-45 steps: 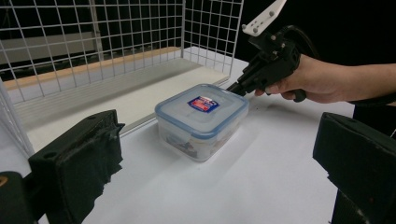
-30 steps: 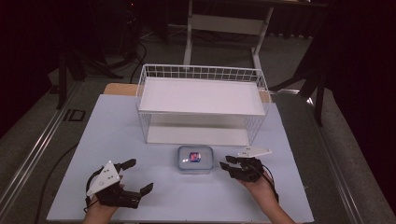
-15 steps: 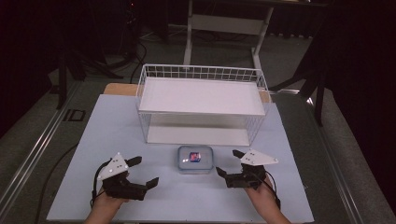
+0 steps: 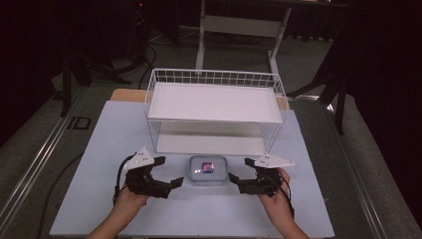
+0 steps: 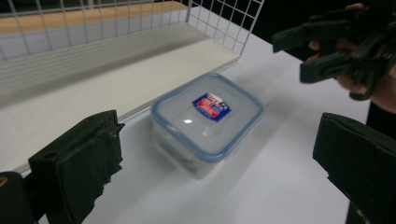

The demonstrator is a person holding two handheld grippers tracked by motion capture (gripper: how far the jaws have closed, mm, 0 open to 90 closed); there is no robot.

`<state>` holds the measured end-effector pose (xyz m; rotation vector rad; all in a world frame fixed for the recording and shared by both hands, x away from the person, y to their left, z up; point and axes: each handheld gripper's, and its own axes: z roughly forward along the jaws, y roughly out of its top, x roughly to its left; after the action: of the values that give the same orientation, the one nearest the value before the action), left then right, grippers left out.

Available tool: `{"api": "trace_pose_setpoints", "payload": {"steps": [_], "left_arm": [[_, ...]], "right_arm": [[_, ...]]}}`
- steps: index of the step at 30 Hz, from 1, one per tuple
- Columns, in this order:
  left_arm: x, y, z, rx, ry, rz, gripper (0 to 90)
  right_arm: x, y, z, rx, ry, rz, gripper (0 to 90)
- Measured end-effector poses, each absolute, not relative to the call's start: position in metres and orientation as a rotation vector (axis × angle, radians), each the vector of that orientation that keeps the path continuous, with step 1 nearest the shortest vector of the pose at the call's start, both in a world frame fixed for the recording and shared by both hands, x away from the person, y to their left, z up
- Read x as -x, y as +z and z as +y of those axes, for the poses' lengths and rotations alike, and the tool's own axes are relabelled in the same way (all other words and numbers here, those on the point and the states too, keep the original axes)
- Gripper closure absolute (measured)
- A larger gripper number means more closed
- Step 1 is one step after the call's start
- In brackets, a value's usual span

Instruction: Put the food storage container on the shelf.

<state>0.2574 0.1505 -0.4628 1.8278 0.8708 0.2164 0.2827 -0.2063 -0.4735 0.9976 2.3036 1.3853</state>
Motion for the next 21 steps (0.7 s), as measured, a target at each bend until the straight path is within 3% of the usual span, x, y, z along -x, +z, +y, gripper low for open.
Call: {"api": "trace_pose_setpoints", "payload": {"steps": [7, 21], "left_arm": [[-0.280, -0.468, 0.141, -1.803, 0.107, 0.964, 2.0], [-0.312, -0.502, 0.123, -1.749, -0.157, 1.169, 2.6]], "right_arm": [[-0.296, -0.475, -0.208, -1.150, 1.474, 2.335, 12.5], [-0.322, -0.496, -0.194, -1.514, 1.483, 2.416, 13.3]]}}
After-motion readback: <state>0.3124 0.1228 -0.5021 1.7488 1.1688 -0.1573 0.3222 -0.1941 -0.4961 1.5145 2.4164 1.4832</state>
